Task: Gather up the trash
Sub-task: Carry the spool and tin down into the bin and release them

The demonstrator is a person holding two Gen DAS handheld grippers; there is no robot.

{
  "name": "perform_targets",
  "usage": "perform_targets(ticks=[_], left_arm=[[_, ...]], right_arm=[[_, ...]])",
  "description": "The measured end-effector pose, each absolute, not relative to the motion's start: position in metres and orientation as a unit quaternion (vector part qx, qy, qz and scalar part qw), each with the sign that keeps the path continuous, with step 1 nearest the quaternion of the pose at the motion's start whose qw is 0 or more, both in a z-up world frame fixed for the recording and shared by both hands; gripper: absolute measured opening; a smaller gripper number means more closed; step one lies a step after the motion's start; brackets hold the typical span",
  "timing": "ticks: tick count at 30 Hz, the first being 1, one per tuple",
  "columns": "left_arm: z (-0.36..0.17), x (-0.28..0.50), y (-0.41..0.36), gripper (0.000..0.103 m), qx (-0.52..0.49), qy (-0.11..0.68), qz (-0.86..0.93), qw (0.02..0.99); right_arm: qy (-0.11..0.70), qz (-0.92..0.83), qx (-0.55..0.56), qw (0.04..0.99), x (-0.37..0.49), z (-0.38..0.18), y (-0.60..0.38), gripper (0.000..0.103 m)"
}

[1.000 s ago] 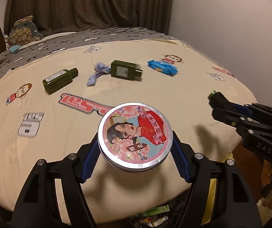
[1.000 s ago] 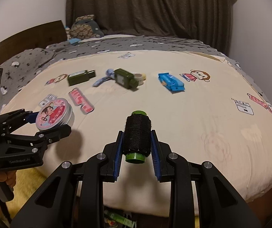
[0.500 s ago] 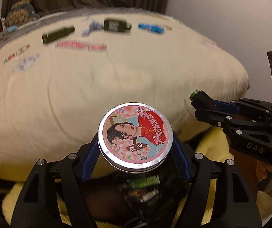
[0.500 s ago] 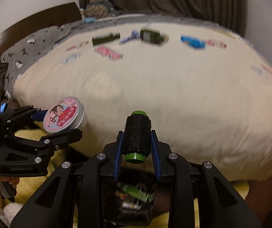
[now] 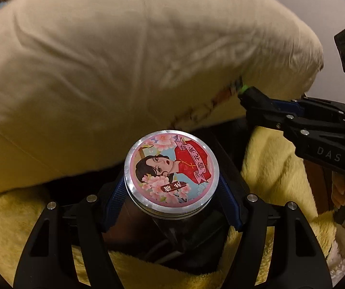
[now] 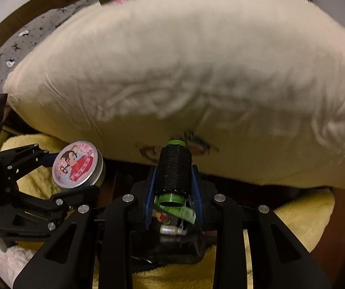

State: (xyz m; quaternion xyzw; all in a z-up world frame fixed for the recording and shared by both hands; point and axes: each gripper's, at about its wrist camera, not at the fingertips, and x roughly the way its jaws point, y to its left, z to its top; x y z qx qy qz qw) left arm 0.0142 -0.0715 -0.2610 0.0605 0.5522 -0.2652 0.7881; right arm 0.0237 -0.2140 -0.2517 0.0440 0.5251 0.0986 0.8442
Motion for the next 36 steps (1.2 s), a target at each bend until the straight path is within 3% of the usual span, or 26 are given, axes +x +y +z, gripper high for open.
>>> perform_targets(ticks=[11,13,15,22,32,36], left_arm=[[-0.293,0.017,-0.084,0.066,0.076,0.603,-0.274,0.745],[-0.293,0.019,-0.083,0.067,0.075,0.606,-0.271,0.744],[-0.290,0.022,-0.084,0.072,0.073,0.605,-0.269,0.746],[-0.271,0.027,-0.073,0.079,0.067,0.582,-0.252,0.770],[-0.197,0.048,-0.041,0.082,0.051,0.495,-0.221,0.839],[-0.169,0.066,-0.028,0.083,0.050,0.462,-0.208,0.861]], right_arm=[[0.570,0.093,0.051,0.815,0.023,-0.277,-0.212,0.031],[0.570,0.091,0.052,0.815,0.023,-0.276,-0.212,0.036],[0.567,0.089,0.054,0.817,0.023,-0.273,-0.213,0.053],[0.549,0.077,0.058,0.830,0.024,-0.253,-0.220,0.057],[0.472,0.057,0.045,0.879,0.050,-0.183,-0.238,0.080],[0.444,0.052,0.034,0.894,0.068,-0.158,-0.243,0.081]])
